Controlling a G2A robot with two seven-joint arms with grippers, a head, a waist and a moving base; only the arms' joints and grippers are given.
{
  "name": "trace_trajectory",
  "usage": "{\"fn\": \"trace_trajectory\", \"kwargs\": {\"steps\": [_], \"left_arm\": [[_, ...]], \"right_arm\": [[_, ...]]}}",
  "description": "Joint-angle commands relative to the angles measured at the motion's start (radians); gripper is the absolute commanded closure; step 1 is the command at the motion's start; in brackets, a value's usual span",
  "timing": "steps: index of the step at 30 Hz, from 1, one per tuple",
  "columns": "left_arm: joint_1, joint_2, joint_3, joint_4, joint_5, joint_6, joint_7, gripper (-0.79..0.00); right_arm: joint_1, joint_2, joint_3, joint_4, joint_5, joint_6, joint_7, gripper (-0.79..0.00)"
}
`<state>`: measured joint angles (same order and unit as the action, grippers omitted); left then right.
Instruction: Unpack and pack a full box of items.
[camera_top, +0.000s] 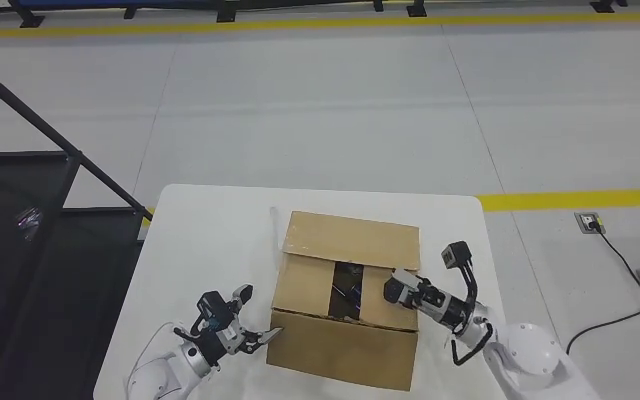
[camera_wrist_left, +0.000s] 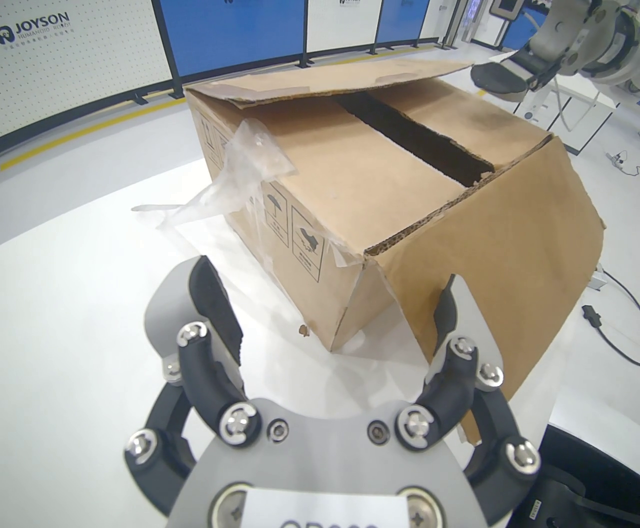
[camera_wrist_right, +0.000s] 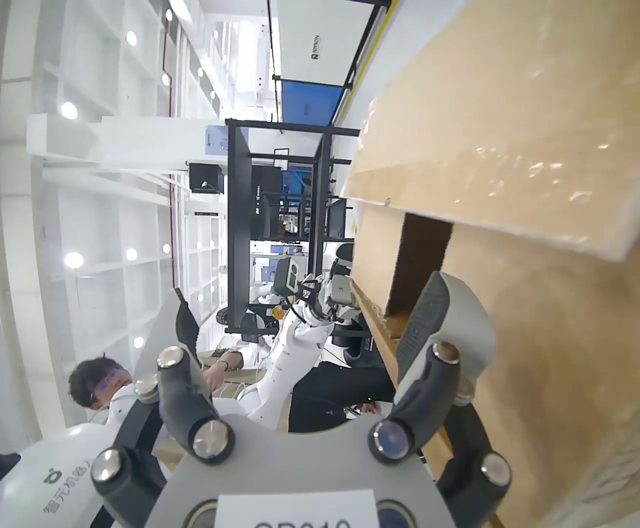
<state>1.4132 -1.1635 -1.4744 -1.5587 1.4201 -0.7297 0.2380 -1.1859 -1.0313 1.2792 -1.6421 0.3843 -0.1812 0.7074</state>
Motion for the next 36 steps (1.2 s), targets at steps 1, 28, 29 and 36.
{"fn": "trace_trajectory", "kwargs": {"steps": [1,28,29,36], "left_arm": [[0.0,0.0,0.0,0.0,0.0,0.0,0.0,-0.785],[0.0,0.0,0.0,0.0,0.0,0.0,0.0,-0.785],[0.0,0.0,0.0,0.0,0.0,0.0,0.0,-0.785],[0.0,0.0,0.0,0.0,0.0,0.0,0.0,-0.785]], "right_arm": [[0.025,-0.005,-0.008,0.019,0.014,0.034,-0.022,-0.785],[0.546,-0.153,-0.312,0.464,-0.261,0.118,-0.615,-0.785],[0.559,-0.16,-0.323,0.489,-0.263,0.122,-0.615,-0.785],[0.626,-0.201,-0.364,0.635,-0.245,0.103,-0.62,-0.785]]}}
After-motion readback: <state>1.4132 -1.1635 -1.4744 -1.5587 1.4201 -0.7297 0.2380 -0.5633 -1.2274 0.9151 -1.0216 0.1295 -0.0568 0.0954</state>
